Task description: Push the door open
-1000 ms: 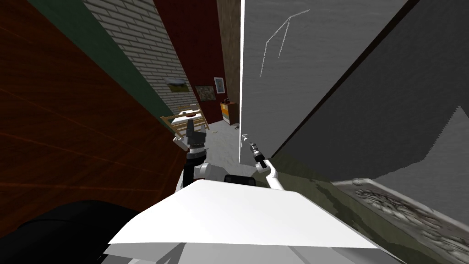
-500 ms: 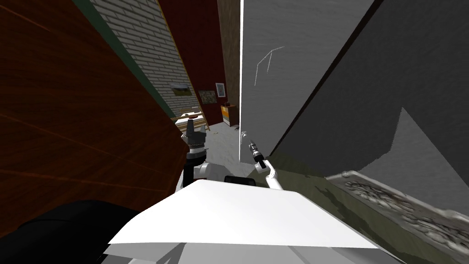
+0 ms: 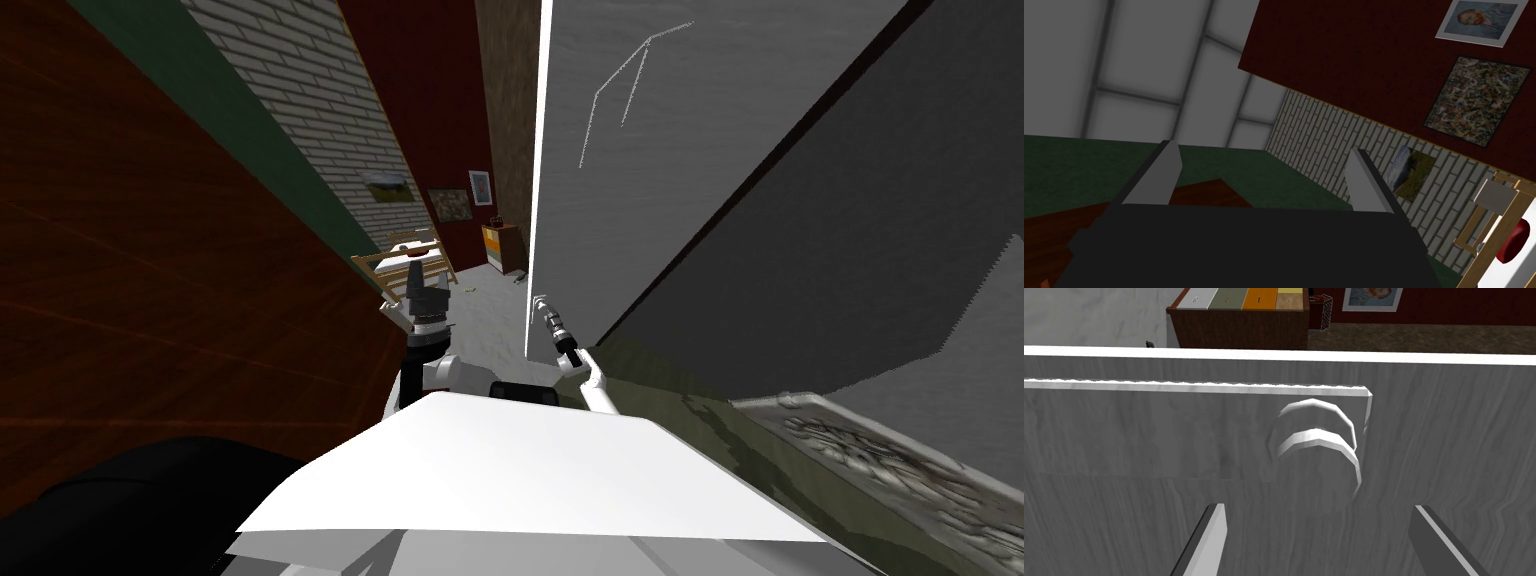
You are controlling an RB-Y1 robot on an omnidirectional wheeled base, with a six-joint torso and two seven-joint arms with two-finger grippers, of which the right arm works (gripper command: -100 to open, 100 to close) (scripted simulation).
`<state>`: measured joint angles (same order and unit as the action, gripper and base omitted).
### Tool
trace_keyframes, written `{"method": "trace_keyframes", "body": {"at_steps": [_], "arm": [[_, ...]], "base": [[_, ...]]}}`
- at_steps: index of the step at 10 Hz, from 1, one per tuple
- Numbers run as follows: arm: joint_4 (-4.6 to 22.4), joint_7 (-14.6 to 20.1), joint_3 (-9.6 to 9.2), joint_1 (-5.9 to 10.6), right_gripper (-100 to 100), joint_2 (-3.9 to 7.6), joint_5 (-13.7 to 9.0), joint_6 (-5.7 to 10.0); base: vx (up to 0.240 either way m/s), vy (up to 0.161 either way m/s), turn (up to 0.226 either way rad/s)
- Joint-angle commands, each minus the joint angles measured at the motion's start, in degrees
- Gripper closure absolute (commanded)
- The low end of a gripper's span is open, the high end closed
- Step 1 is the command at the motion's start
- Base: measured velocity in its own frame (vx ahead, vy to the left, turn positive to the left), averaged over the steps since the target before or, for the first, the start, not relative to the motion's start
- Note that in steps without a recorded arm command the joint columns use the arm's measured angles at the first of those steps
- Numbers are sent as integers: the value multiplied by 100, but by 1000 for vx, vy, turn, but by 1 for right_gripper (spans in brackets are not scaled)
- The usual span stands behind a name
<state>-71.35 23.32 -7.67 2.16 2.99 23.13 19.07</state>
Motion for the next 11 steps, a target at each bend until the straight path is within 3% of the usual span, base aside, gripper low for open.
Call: {"method": "trace_keyframes", "body": {"at_steps": [1, 3, 4, 9, 11], "arm": [[39, -34, 34, 20, -100, -56, -14, 40], [52, -41, 40, 22, -100, -72, -14, 49], [52, -41, 40, 22, 100, -72, -14, 49], [52, -41, 40, 22, 100, -72, -14, 49], [78, -78, 143, 27, 100, -15, -37, 30]], "base": [[182, 67, 16], [121, 47, 7], [-9, -3, -2], [-15, -6, 1], [111, 76, -43]]}}
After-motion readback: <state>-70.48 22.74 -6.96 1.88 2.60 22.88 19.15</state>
